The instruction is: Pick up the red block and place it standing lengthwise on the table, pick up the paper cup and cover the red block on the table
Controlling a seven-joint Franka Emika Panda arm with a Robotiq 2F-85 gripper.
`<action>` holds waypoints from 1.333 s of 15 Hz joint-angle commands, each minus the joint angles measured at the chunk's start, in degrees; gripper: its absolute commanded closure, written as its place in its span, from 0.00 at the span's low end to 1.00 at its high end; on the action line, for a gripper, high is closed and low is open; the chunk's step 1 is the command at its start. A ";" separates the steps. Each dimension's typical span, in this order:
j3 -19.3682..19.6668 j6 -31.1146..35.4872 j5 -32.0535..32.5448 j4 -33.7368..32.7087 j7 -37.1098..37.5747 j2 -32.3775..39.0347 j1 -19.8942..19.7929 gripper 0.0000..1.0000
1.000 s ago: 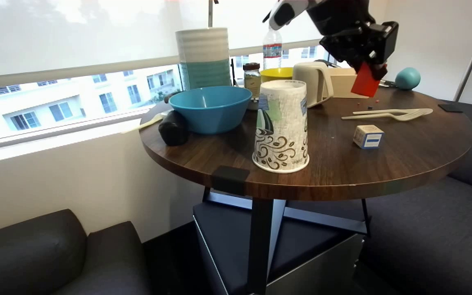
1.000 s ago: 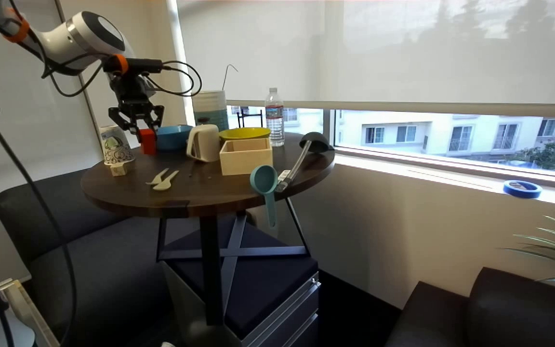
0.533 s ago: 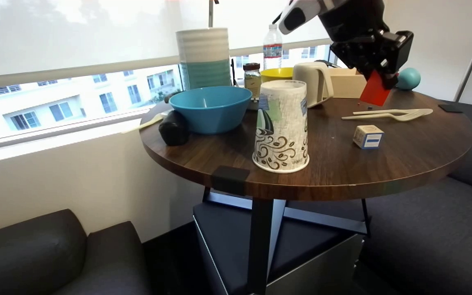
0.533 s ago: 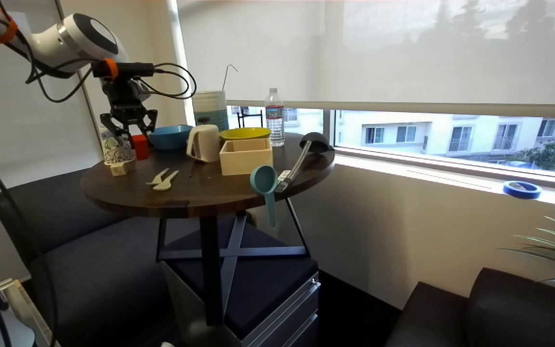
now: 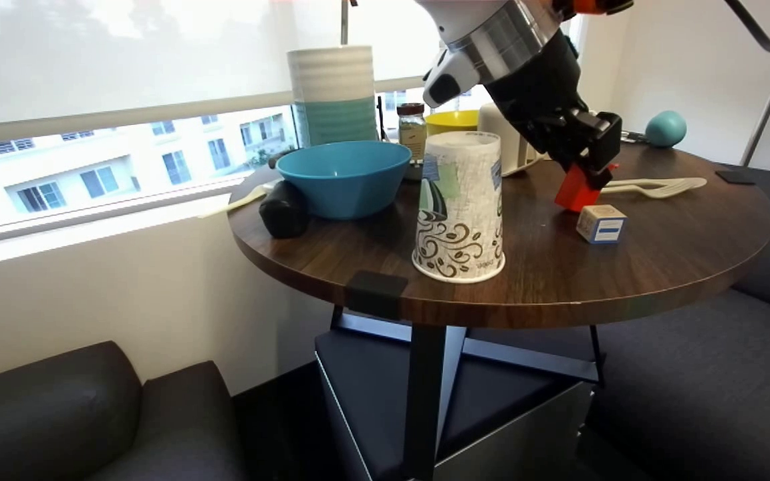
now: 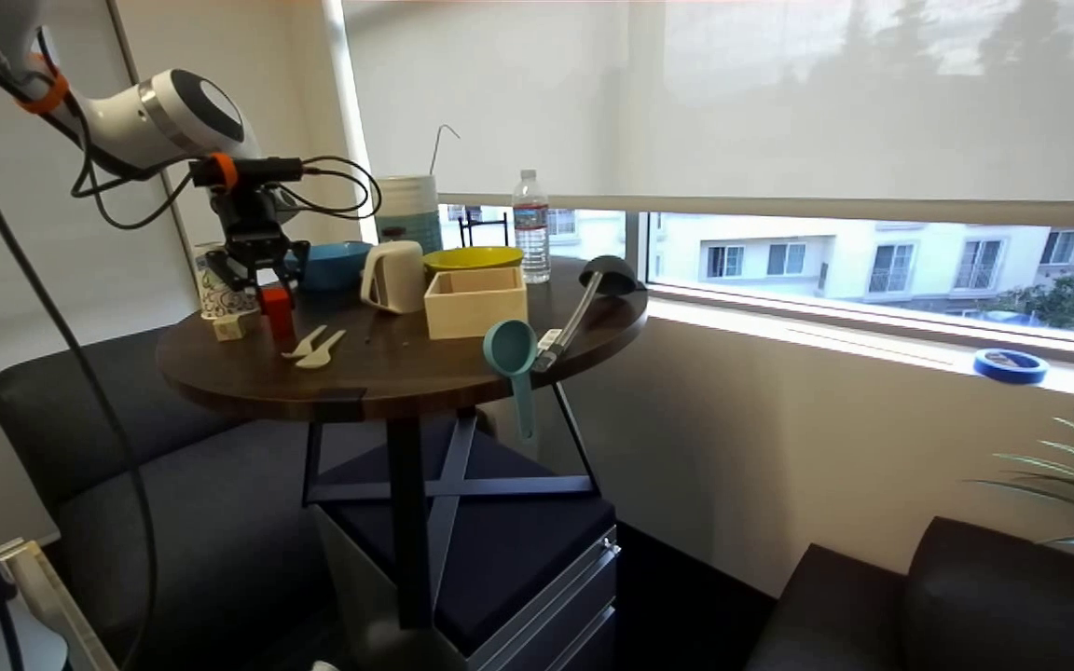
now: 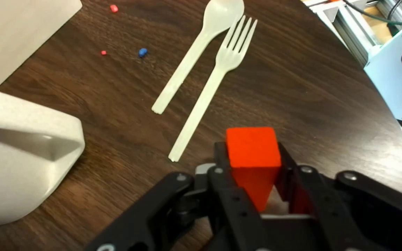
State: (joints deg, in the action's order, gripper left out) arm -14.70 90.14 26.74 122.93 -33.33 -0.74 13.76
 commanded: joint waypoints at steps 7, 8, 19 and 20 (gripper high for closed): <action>-0.79 -2.55 2.60 -7.49 2.31 7.85 1.11 0.92; -0.81 -3.08 2.86 -7.71 2.19 8.11 1.22 0.92; -0.30 -3.77 1.18 -5.59 -0.24 0.95 0.24 0.00; 0.07 -4.45 0.32 -5.73 -1.07 -0.69 -0.08 0.00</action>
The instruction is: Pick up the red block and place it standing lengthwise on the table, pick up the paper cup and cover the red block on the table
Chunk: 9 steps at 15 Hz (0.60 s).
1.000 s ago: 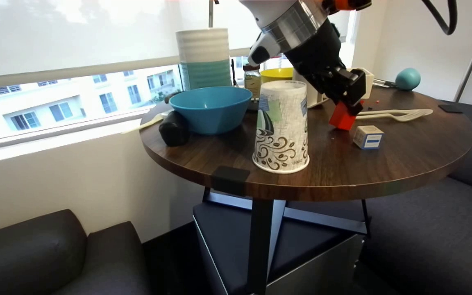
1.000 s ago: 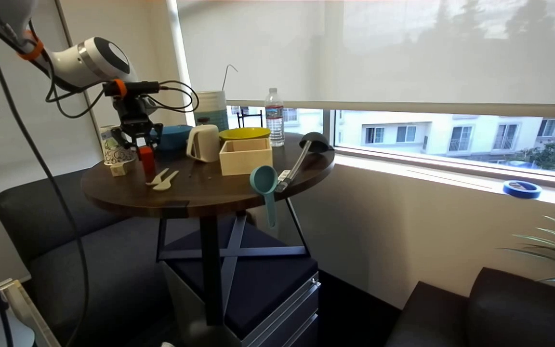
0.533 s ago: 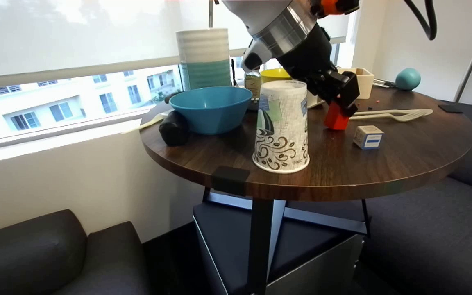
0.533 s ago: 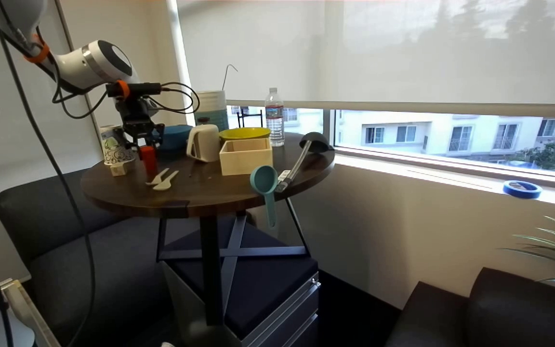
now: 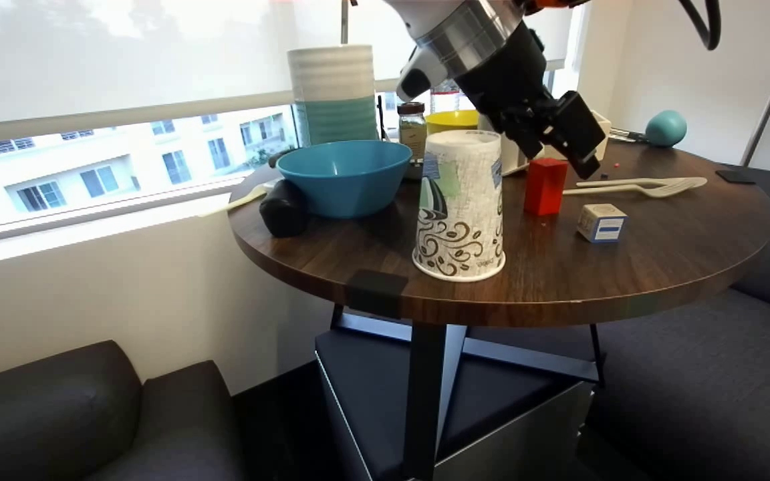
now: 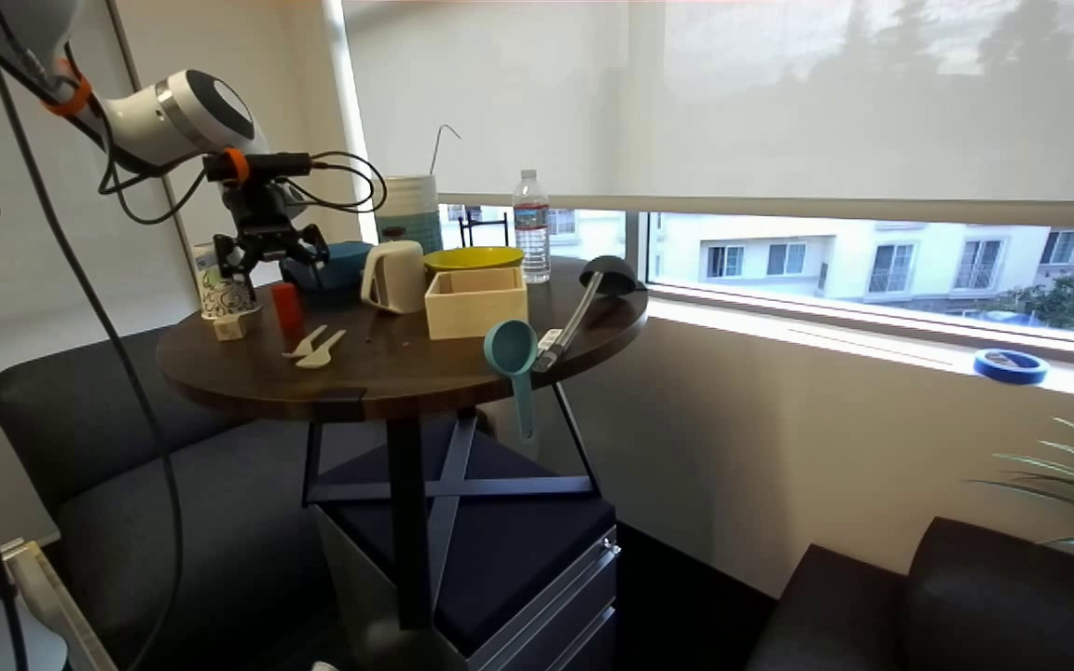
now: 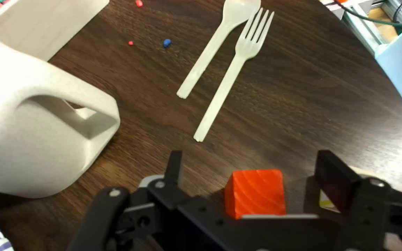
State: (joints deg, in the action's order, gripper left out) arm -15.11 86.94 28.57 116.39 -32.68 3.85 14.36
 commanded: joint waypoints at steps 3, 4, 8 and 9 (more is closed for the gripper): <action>2.04 -0.18 -4.56 1.60 -2.68 -11.36 -1.42 0.00; 2.80 1.99 -6.97 2.14 -3.31 -13.48 -1.56 0.00; 5.00 7.25 -15.29 2.81 -1.42 -18.66 -0.76 0.00; 5.34 8.58 -17.82 3.38 -1.11 -19.89 -0.49 0.00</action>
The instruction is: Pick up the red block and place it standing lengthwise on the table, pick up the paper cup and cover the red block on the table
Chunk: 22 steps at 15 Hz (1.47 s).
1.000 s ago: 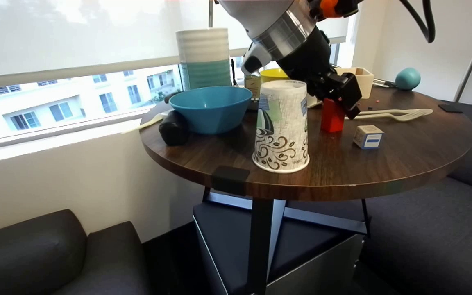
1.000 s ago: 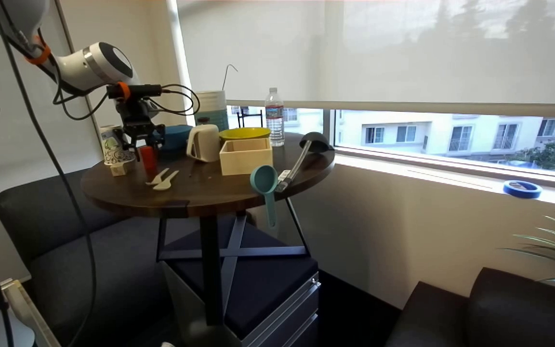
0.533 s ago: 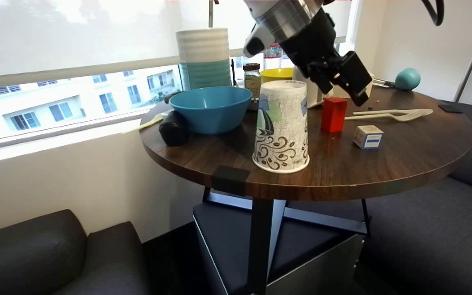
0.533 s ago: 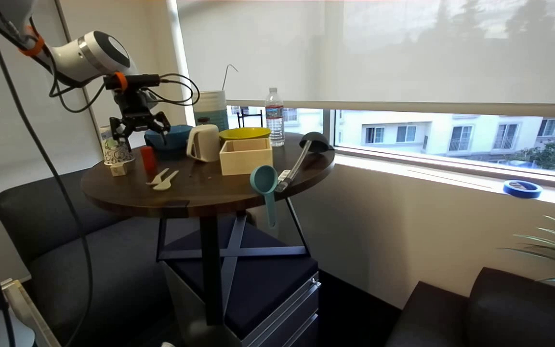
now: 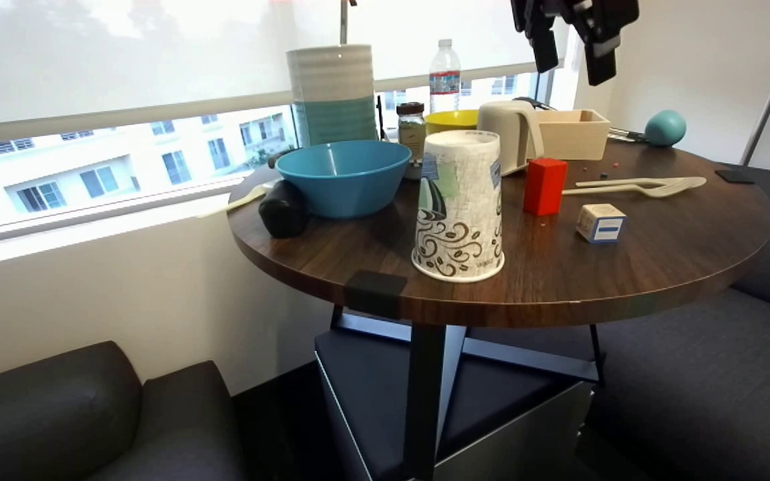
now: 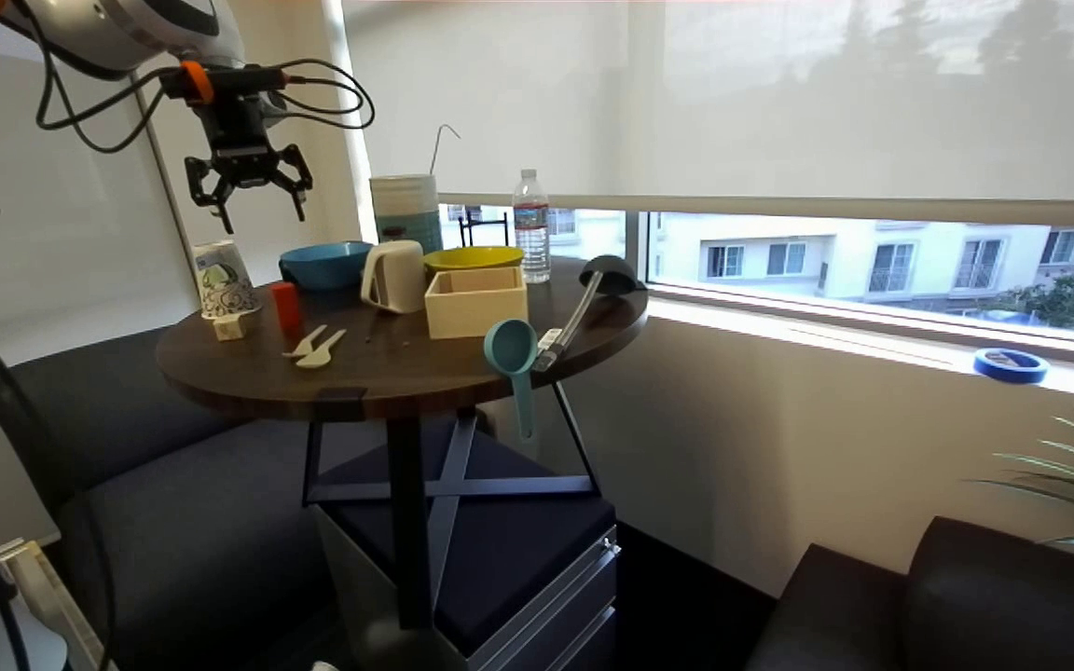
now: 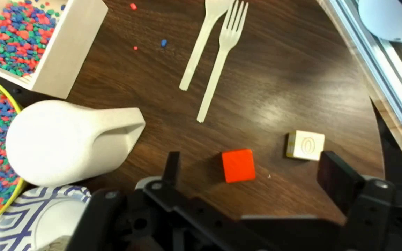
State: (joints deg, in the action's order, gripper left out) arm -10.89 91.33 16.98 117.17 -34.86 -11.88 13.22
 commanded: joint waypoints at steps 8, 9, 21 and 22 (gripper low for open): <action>1.29 24.34 -24.20 11.09 6.41 -9.57 3.36 0.00; 1.15 28.39 -25.75 12.63 7.04 -9.71 3.81 0.00; 5.31 62.22 -33.83 24.05 6.58 -13.09 10.94 0.00; 4.07 60.58 -30.19 22.26 9.38 -10.83 9.12 0.00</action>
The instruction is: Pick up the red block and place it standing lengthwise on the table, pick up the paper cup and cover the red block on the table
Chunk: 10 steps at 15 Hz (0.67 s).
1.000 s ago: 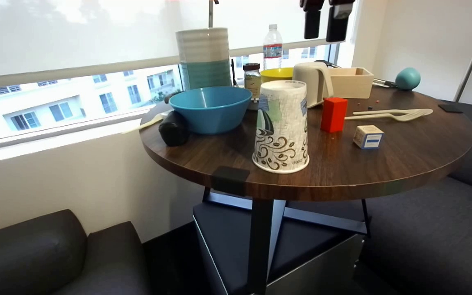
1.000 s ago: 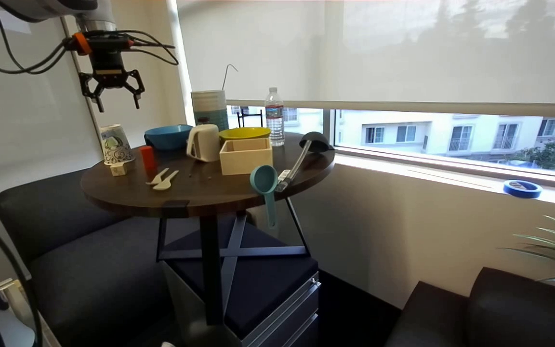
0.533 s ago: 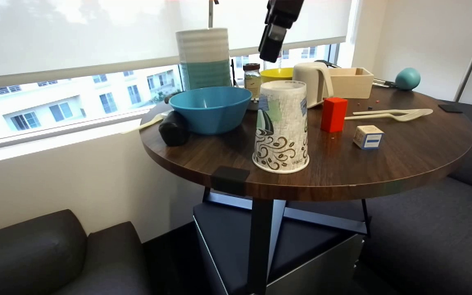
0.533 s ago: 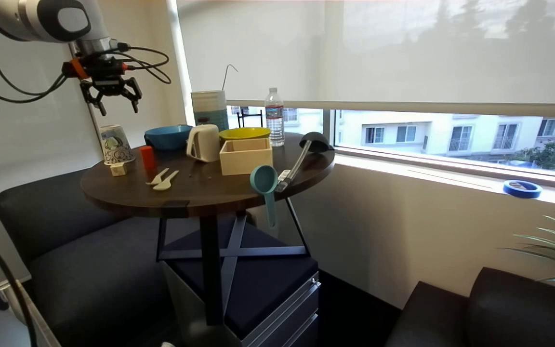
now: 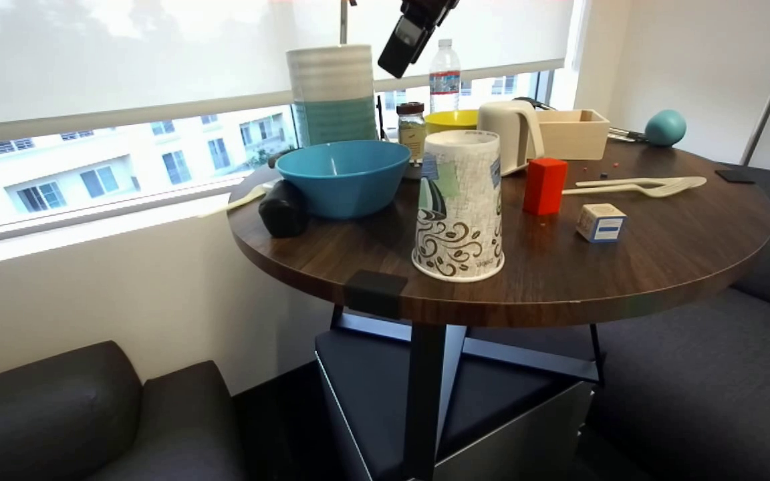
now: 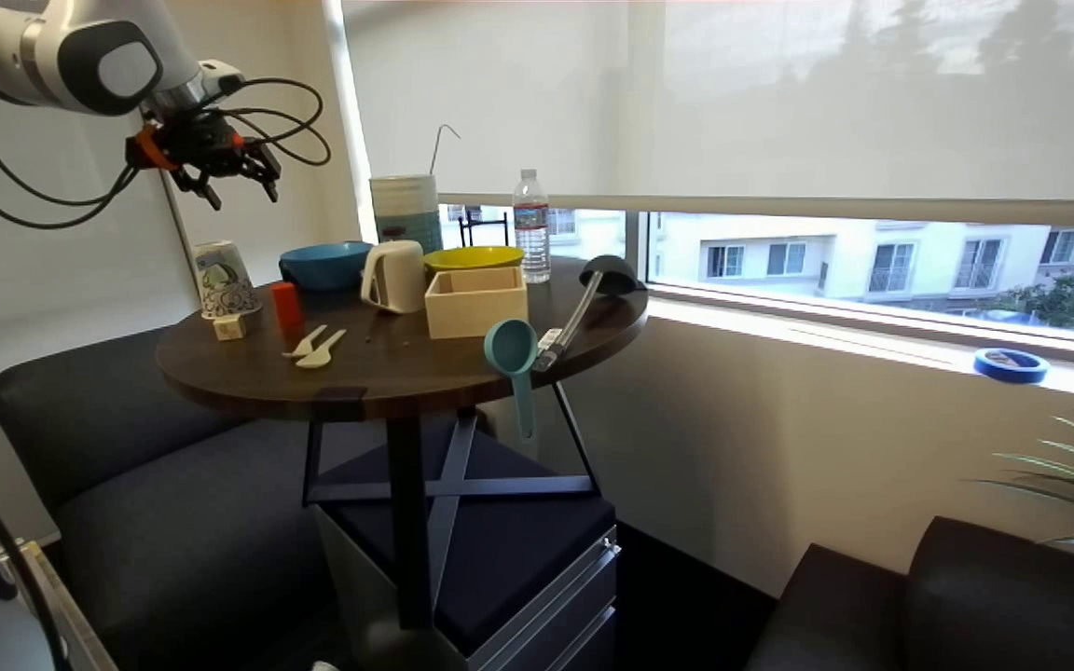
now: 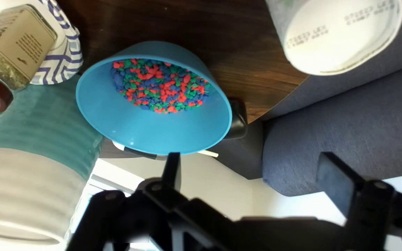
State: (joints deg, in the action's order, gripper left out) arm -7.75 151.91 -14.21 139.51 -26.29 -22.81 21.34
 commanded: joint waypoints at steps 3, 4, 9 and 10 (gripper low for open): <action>2.26 0.28 0.29 0.14 0.28 -0.86 2.49 0.00; 2.34 0.28 0.25 0.14 0.26 -0.92 2.59 0.00; -0.54 -9.83 5.57 -2.57 6.70 -2.02 -0.28 0.00; -0.94 -11.73 6.26 -3.27 7.78 -2.13 -0.48 0.00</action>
State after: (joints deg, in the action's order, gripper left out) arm -6.77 145.99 -11.07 138.39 -22.90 -23.97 22.56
